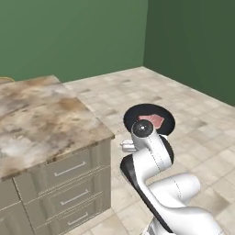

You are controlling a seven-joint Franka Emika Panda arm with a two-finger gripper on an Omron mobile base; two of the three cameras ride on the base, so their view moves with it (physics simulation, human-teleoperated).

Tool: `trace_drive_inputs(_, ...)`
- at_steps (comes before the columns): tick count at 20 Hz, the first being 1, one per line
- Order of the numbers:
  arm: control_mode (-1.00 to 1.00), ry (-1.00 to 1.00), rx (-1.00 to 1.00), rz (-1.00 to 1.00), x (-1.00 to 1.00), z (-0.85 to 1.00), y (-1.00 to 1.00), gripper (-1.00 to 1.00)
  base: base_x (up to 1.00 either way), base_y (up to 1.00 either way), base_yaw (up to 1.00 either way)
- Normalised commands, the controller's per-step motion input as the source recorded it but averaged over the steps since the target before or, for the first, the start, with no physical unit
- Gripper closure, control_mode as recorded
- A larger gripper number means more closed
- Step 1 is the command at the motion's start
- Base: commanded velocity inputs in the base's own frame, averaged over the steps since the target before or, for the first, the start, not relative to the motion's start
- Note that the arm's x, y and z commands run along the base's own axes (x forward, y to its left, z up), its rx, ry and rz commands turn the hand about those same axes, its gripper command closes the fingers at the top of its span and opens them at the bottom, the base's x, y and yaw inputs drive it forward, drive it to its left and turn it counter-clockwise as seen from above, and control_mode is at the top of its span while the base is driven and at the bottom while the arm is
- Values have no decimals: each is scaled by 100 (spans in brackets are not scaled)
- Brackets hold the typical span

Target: Pick up the pan with the steak in it and place it on the dining table. Then place the steak on the plate.

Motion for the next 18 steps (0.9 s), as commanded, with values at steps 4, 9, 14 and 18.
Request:
trace_drive_inputs(4, 100, 0, 0, 0, 0, 0, 0, 100, 51, -100, -6)
trace_drive_inputs(9, 100, 0, 0, 0, 0, 0, 0, 100, 56, -100, -4)
trace_drive_inputs(14, 100, 0, 0, 0, 0, 0, 0, 100, 60, -100, -2)
trace_drive_inputs(18, 100, 0, 0, 0, 0, 0, 0, 100, 82, -76, 0)
